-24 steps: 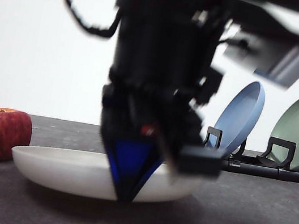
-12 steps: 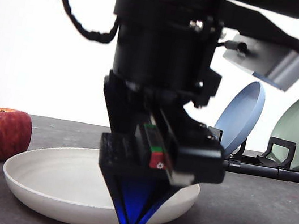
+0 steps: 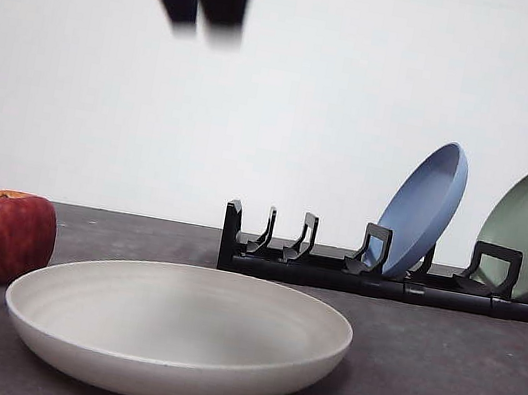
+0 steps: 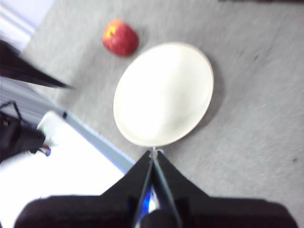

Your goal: Take the yellow plate from the plate rack,put the plate on the table,take the apple from the table,put the apple in the plate

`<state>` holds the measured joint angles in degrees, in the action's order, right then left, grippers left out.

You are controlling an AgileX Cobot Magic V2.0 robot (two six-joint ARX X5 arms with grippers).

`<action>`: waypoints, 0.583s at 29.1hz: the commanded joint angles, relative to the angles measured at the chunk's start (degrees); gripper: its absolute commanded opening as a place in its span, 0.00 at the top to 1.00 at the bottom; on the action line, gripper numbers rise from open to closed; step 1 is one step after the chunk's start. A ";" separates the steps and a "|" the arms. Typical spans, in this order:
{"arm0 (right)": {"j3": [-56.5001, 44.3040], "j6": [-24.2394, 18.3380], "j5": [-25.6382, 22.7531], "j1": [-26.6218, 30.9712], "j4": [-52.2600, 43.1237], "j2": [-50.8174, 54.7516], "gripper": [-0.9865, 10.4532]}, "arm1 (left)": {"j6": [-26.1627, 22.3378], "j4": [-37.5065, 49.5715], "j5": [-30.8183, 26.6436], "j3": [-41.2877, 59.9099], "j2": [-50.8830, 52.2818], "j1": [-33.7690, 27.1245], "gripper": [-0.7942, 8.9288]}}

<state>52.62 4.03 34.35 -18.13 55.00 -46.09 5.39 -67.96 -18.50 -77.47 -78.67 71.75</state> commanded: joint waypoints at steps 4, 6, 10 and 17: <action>0.24 6.58 -0.66 -11.19 -12.61 -9.14 0.92 | 12.22 -2.95 0.79 0.09 17.46 -0.17 0.92; 0.59 9.84 -2.14 -15.56 -18.80 -12.92 0.91 | 16.46 -6.69 0.02 0.09 21.27 -0.17 0.92; 5.20 10.97 -8.20 -22.56 -23.02 -21.05 0.66 | 20.17 -7.65 0.68 0.13 27.06 -0.13 0.92; 21.38 6.60 -17.55 -30.01 -23.28 -38.16 0.30 | 20.13 -7.78 3.02 0.15 34.10 -0.13 0.92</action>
<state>72.31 12.78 17.30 -47.88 31.99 -82.11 24.73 -75.81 -15.81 -77.56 -45.19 71.75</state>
